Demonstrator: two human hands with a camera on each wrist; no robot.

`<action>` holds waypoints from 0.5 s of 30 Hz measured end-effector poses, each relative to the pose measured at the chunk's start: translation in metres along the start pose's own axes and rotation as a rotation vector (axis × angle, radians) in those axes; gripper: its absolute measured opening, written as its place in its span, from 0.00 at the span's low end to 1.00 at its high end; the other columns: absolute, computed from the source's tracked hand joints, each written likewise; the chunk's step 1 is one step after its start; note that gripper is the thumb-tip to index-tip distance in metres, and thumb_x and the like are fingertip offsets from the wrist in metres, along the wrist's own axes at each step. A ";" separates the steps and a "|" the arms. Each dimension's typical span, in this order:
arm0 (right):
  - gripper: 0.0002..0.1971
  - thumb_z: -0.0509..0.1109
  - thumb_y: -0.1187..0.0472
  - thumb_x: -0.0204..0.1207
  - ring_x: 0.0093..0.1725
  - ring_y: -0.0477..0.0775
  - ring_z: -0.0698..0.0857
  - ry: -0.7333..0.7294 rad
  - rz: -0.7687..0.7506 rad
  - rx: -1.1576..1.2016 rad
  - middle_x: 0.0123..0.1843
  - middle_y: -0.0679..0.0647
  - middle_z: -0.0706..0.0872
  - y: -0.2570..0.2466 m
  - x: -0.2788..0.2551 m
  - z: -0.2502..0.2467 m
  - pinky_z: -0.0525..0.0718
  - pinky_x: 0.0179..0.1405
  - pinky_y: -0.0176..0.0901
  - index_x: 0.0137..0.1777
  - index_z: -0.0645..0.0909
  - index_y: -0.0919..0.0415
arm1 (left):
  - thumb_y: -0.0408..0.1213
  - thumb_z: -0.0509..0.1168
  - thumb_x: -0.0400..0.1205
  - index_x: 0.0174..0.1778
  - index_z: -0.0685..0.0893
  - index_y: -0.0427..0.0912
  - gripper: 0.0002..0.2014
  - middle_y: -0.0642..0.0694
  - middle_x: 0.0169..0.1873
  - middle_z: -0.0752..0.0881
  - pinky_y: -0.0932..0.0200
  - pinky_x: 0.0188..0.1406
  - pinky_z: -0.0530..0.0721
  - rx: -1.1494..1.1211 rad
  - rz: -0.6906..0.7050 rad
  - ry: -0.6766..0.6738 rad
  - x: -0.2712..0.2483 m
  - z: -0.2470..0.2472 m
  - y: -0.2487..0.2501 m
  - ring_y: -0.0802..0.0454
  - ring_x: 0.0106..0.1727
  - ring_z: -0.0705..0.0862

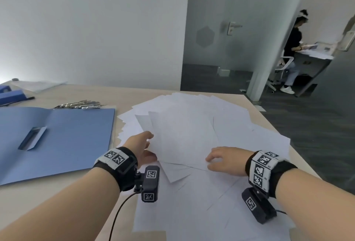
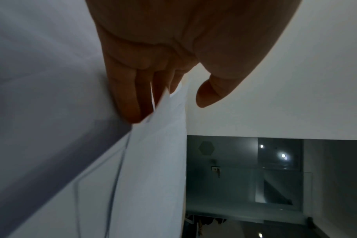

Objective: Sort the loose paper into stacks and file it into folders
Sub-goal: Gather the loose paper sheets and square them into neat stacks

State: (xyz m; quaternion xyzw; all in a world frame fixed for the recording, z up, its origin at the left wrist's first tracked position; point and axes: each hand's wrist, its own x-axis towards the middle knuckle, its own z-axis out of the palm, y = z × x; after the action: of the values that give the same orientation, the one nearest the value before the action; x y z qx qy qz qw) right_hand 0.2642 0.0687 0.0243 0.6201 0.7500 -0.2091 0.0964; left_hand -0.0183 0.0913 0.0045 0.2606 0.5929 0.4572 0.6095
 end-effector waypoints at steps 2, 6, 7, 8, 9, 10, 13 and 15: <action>0.24 0.64 0.38 0.82 0.84 0.49 0.66 -0.010 -0.009 0.023 0.83 0.39 0.68 0.001 0.004 -0.002 0.61 0.83 0.47 0.76 0.75 0.39 | 0.31 0.67 0.84 0.61 0.79 0.34 0.11 0.35 0.54 0.82 0.38 0.46 0.90 0.079 -0.003 0.014 0.005 0.000 0.003 0.32 0.40 0.89; 0.31 0.64 0.37 0.81 0.81 0.53 0.70 0.093 0.088 0.127 0.86 0.47 0.67 0.005 0.025 -0.008 0.68 0.80 0.46 0.83 0.66 0.41 | 0.24 0.62 0.83 0.61 0.80 0.38 0.12 0.30 0.57 0.86 0.26 0.51 0.88 0.147 -0.012 -0.010 0.016 0.002 0.003 0.27 0.50 0.90; 0.33 0.63 0.36 0.80 0.80 0.55 0.72 0.105 0.132 0.149 0.86 0.48 0.68 0.006 0.032 -0.008 0.71 0.78 0.47 0.84 0.63 0.41 | 0.22 0.60 0.83 0.60 0.80 0.40 0.13 0.30 0.59 0.86 0.25 0.52 0.88 0.147 -0.003 -0.013 0.020 0.002 0.001 0.27 0.53 0.89; 0.34 0.63 0.36 0.79 0.79 0.56 0.73 0.110 0.166 0.173 0.86 0.48 0.68 0.006 0.037 -0.007 0.73 0.77 0.47 0.85 0.61 0.40 | 0.20 0.59 0.82 0.59 0.81 0.41 0.16 0.30 0.61 0.85 0.26 0.50 0.88 0.144 -0.002 -0.020 0.021 0.003 0.000 0.27 0.54 0.88; 0.35 0.63 0.36 0.79 0.80 0.56 0.73 0.116 0.187 0.195 0.86 0.48 0.68 0.005 0.042 -0.007 0.73 0.77 0.48 0.85 0.60 0.40 | 0.18 0.57 0.82 0.60 0.81 0.42 0.18 0.31 0.61 0.84 0.29 0.46 0.90 0.145 -0.010 -0.034 0.019 0.003 -0.001 0.27 0.55 0.88; 0.36 0.63 0.36 0.78 0.80 0.57 0.72 0.125 0.195 0.215 0.86 0.48 0.69 0.005 0.046 -0.007 0.73 0.77 0.49 0.85 0.60 0.40 | 0.17 0.56 0.81 0.60 0.81 0.43 0.20 0.32 0.61 0.84 0.32 0.42 0.91 0.154 -0.026 -0.058 0.017 0.003 -0.002 0.28 0.56 0.87; 0.37 0.64 0.36 0.77 0.80 0.56 0.73 0.135 0.200 0.264 0.84 0.49 0.71 0.005 0.057 -0.010 0.72 0.78 0.50 0.86 0.60 0.41 | 0.15 0.53 0.78 0.64 0.81 0.42 0.25 0.33 0.61 0.86 0.33 0.41 0.91 0.193 -0.117 -0.177 0.011 -0.002 -0.008 0.28 0.56 0.88; 0.36 0.66 0.37 0.79 0.76 0.55 0.77 0.136 0.207 0.303 0.82 0.50 0.73 0.004 0.062 -0.015 0.74 0.76 0.48 0.85 0.61 0.43 | 0.20 0.57 0.79 0.66 0.80 0.35 0.19 0.31 0.58 0.88 0.35 0.39 0.90 0.207 -0.162 -0.223 0.009 -0.007 -0.006 0.28 0.51 0.90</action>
State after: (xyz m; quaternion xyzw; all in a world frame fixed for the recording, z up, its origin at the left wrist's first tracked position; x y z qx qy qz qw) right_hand 0.2569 0.1308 0.0117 0.7140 0.6470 -0.2662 -0.0281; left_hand -0.0251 0.0951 -0.0060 0.3224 0.5846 0.3111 0.6763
